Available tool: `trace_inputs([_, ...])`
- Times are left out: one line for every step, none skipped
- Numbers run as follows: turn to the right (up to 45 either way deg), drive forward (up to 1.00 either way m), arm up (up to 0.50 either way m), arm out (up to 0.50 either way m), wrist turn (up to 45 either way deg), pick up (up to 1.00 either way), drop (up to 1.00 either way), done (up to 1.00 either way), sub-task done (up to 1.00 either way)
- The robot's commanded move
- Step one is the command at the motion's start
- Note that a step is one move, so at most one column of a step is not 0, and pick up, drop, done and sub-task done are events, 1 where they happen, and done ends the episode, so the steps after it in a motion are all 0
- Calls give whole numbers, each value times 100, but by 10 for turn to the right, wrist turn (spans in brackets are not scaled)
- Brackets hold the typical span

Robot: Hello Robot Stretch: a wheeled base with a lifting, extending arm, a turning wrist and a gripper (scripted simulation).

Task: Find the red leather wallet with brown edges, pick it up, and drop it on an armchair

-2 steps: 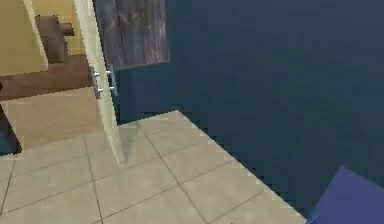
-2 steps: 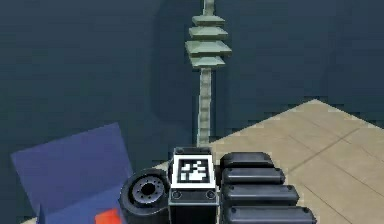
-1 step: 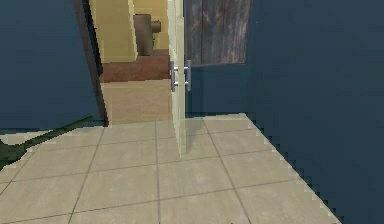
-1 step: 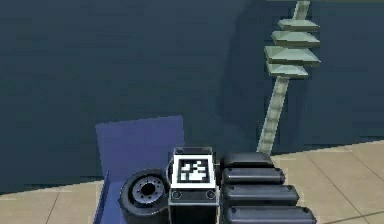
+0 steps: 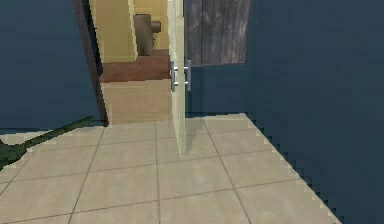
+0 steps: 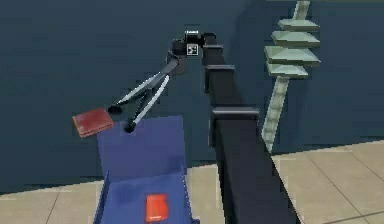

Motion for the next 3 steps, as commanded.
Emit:
trace_inputs([0,0,0,0,390,0,0,0,0])
trace_inputs([0,0,-50,0,0,0,0,0,0])
trace_inputs([0,0,-2,0,0,0,0,0,0])
